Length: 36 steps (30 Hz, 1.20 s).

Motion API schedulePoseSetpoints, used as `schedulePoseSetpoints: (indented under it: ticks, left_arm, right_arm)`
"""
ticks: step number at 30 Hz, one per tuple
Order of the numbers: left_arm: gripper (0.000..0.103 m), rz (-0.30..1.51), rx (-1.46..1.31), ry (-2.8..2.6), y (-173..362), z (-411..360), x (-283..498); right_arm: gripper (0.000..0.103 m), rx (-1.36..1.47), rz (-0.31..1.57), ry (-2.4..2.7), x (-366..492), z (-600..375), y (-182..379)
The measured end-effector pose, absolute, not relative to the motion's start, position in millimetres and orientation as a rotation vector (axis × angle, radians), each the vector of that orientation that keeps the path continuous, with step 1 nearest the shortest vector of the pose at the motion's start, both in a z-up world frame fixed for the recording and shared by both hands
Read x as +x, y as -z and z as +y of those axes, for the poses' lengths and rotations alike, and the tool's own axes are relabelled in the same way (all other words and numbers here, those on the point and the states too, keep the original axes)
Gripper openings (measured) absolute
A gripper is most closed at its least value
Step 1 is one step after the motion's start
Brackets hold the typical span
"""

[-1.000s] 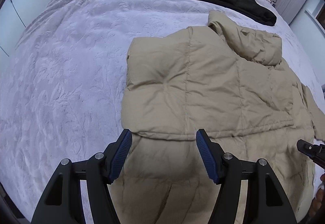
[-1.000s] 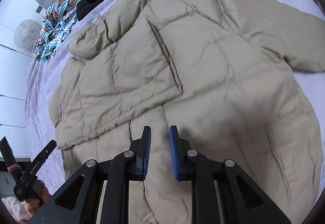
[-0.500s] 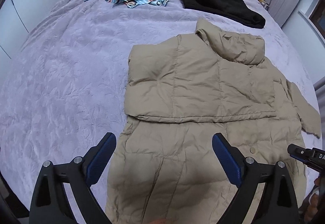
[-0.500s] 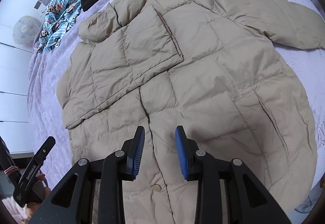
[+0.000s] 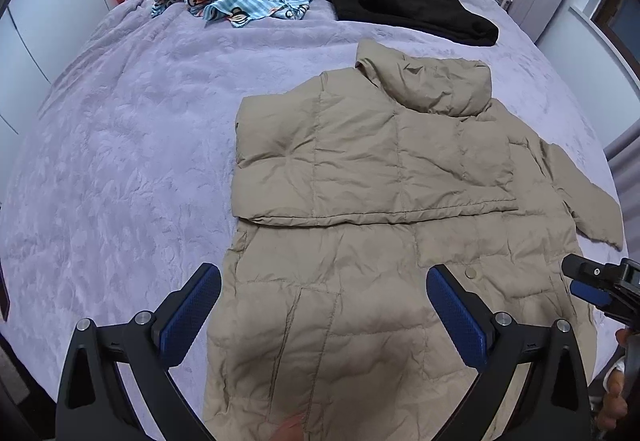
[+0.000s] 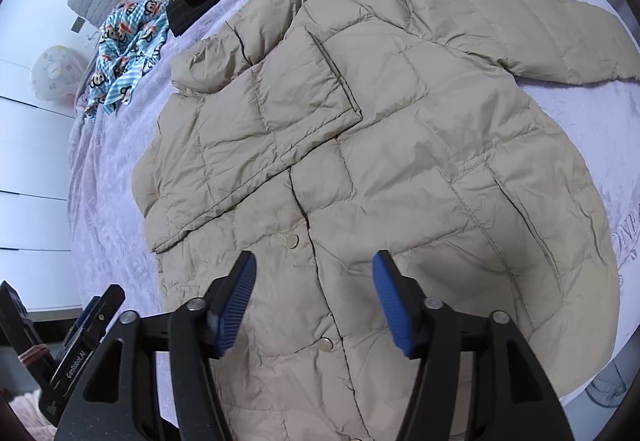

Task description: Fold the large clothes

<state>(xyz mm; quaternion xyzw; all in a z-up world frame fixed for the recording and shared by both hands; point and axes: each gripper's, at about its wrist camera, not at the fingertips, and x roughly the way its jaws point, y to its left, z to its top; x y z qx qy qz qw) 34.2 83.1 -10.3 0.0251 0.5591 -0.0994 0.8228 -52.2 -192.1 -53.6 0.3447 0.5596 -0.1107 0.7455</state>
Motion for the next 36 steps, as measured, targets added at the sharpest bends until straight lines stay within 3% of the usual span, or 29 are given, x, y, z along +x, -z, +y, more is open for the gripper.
schedulePoseSetpoints:
  ticks: [2, 5, 7, 22, 36]
  left_arm:
    - [0.103, 1.188, 0.045, 0.206, 8, 84, 35]
    - [0.103, 1.189, 0.046, 0.199, 6, 85, 36]
    - [0.103, 1.201, 0.043, 0.210, 6, 85, 37]
    - [0.103, 1.220, 0.045, 0.198, -4, 59, 38]
    - [0.103, 1.236, 0.101, 0.226, -5, -11, 30]
  right_arm:
    - [0.083, 0.762, 1.204, 0.240, -54, -193, 51]
    - [0.084, 0.796, 1.180, 0.230, -57, -196, 48]
    - [0.091, 0.815, 1.159, 0.227, -58, -198, 47]
    - [0.092, 0.928, 1.142, 0.091, -47, -214, 56]
    - [0.092, 1.054, 1.150, 0.118, -69, -287, 75]
